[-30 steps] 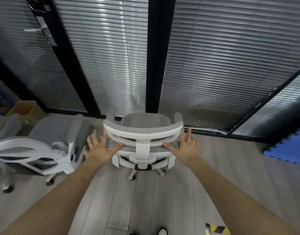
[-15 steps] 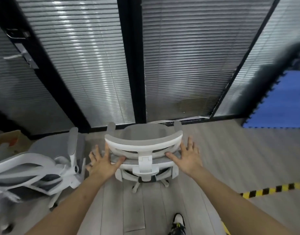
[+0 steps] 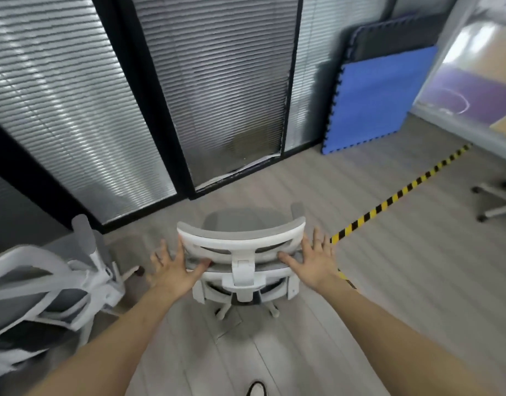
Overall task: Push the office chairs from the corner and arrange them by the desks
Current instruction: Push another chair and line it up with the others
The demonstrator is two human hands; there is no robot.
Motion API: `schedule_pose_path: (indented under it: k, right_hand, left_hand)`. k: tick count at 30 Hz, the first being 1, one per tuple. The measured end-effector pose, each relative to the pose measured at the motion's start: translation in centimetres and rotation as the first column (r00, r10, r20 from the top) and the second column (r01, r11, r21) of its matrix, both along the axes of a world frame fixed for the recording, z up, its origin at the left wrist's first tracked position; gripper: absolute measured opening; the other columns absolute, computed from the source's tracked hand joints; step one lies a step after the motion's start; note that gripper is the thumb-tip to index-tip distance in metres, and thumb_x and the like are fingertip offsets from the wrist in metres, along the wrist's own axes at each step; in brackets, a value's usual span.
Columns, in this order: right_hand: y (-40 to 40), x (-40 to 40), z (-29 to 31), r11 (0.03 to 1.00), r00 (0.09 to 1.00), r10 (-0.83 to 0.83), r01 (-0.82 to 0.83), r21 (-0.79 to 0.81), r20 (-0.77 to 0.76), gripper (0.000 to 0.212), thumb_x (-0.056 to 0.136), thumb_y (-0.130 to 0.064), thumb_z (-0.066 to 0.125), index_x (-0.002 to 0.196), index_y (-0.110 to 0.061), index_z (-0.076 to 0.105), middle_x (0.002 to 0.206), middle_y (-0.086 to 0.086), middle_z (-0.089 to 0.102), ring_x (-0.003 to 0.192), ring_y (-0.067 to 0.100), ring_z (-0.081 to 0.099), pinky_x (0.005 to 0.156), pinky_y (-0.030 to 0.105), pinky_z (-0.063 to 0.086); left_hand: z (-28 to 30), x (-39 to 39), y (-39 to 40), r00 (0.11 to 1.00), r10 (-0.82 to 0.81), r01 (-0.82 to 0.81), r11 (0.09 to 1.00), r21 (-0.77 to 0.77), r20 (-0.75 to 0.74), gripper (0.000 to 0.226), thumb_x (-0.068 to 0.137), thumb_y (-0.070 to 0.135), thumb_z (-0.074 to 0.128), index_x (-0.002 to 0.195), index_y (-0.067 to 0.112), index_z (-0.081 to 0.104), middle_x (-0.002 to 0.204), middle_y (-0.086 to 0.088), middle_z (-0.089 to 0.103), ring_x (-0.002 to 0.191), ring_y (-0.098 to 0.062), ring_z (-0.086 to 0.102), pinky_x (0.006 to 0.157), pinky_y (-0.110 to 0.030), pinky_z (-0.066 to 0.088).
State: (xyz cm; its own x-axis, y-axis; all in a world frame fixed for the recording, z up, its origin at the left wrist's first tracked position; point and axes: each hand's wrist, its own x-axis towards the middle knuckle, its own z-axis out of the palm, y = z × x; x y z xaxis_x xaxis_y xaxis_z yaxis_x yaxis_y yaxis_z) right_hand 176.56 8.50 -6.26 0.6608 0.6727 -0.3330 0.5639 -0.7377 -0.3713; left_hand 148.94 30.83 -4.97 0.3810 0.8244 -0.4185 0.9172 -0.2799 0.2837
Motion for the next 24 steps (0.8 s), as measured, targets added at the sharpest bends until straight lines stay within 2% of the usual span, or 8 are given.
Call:
schedule_pose_path:
  k: [2, 6, 10, 14, 18, 24]
  right_hand:
    - [-4.6, -2.0, 0.0, 0.998, 0.998, -0.06, 0.059, 0.013, 0.007, 0.122, 0.067, -0.108, 0.014, 0.164, -0.039, -0.01, 0.171, 0.006, -0.021, 0.157, 0.037, -0.019, 0.128, 0.052, -0.005]
    - [-14.1, -5.8, 0.0, 0.987, 0.987, -0.16, 0.16, 0.018, -0.007, 0.118, 0.069, -0.107, 0.018, 0.162, -0.041, -0.015, 0.171, 0.006, -0.024, 0.157, 0.037, -0.019, 0.127, 0.052, -0.006]
    - [-24.9, -9.8, 0.2, 0.955, 0.956, -0.294, 0.294, 0.037, -0.02, 0.114, 0.071, -0.105, 0.021, 0.161, -0.045, -0.015, 0.172, 0.007, -0.02, 0.157, 0.035, -0.019, 0.127, 0.052, -0.004]
    - [-35.0, -14.0, 0.0, 0.917, 0.918, -0.398, 0.397, 0.044, 0.003, 0.112, 0.072, -0.105, 0.018, 0.161, -0.045, -0.014, 0.171, 0.009, -0.021, 0.156, 0.038, -0.02, 0.128, 0.054, -0.004]
    - [-44.8, -18.2, -0.1, 0.85, 0.85, -0.526, 0.526, 0.043, 0.003, 0.117, 0.07, -0.106, 0.017, 0.164, -0.041, -0.007, 0.171, 0.01, -0.023, 0.156, 0.038, -0.021, 0.128, 0.054, -0.004]
    - [-57.3, -25.4, -0.8, 0.691, 0.691, -0.722, 0.72, 0.071, 0.018, 0.113, 0.077, -0.1, 0.026, 0.166, -0.036, 0.0, 0.171, 0.008, -0.022, 0.156, 0.035, -0.022, 0.127, 0.051, -0.006]
  left_hand:
    - [-0.2, -0.8, -3.4, 0.999, -0.046, 0.046, 0.999, 0.007, -0.015, 0.123, 0.062, 0.108, 0.026, 0.158, 0.048, -0.021, 0.169, -0.001, -0.028, 0.156, -0.037, -0.019, 0.12, -0.07, 0.01]
    - [-0.7, -2.1, -10.2, 0.99, -0.139, 0.139, 0.99, 0.026, -0.006, 0.126, 0.059, 0.108, 0.023, 0.161, 0.043, -0.014, 0.17, -0.003, -0.024, 0.156, -0.039, -0.015, 0.122, -0.068, 0.01]
    - [-0.8, -2.6, -18.2, 0.966, -0.26, 0.259, 0.965, 0.026, 0.014, 0.118, 0.07, 0.101, 0.034, 0.161, 0.043, -0.013, 0.171, -0.004, -0.02, 0.157, -0.04, -0.012, 0.121, -0.068, 0.013]
    - [-1.6, -3.3, -26.0, 0.932, -0.35, 0.35, 0.937, 0.02, 0.094, 0.125, 0.061, 0.108, 0.03, 0.162, 0.044, -0.008, 0.171, -0.004, -0.02, 0.156, -0.041, -0.012, 0.119, -0.07, 0.011]
    - [-1.4, -3.2, -33.5, 0.867, -0.488, 0.49, 0.872, 0.011, 0.101, 0.134, 0.05, 0.113, 0.019, 0.161, 0.044, -0.011, 0.17, -0.002, -0.023, 0.156, -0.041, -0.015, 0.118, -0.072, 0.012]
    - [-1.0, -2.0, -44.2, 0.75, -0.64, 0.649, 0.761, 0.0, 0.168, 0.137, 0.044, 0.113, 0.023, 0.16, 0.047, -0.01, 0.17, 0.006, -0.026, 0.157, -0.034, -0.018, 0.12, -0.07, 0.012]
